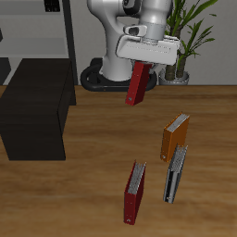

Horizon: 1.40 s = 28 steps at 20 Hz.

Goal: Place the left red book flat on top of the shelf

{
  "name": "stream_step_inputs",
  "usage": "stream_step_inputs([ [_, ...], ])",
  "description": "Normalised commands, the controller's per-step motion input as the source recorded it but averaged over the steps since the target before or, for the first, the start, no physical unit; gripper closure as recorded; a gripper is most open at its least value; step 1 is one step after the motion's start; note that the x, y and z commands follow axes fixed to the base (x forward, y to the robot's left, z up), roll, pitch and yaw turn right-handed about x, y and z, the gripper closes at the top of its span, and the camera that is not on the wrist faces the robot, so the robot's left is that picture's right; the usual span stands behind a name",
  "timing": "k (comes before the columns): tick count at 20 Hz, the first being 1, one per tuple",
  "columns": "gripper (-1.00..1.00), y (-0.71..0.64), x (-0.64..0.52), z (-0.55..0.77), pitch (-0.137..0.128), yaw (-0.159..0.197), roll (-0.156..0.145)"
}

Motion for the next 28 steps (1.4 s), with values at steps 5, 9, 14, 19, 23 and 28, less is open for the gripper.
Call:
stream_step_inputs([
  [5, 1.00, -0.41, 0.08, 0.40, -0.060, 0.089, -0.089],
  [9, 1.00, -0.33, 0.05, 0.38, -0.060, 0.088, -0.068],
  [14, 1.00, -0.30, 0.00, 0.39, -0.073, 0.077, -0.082],
  [19, 1.00, -0.31, -0.06, 0.39, -0.068, 0.078, -0.067],
  [23, 1.00, -0.37, -0.06, 0.25, -0.048, 0.099, -0.063],
  [28, 1.00, -0.37, -0.04, 0.16, 0.006, 0.053, -0.044],
])
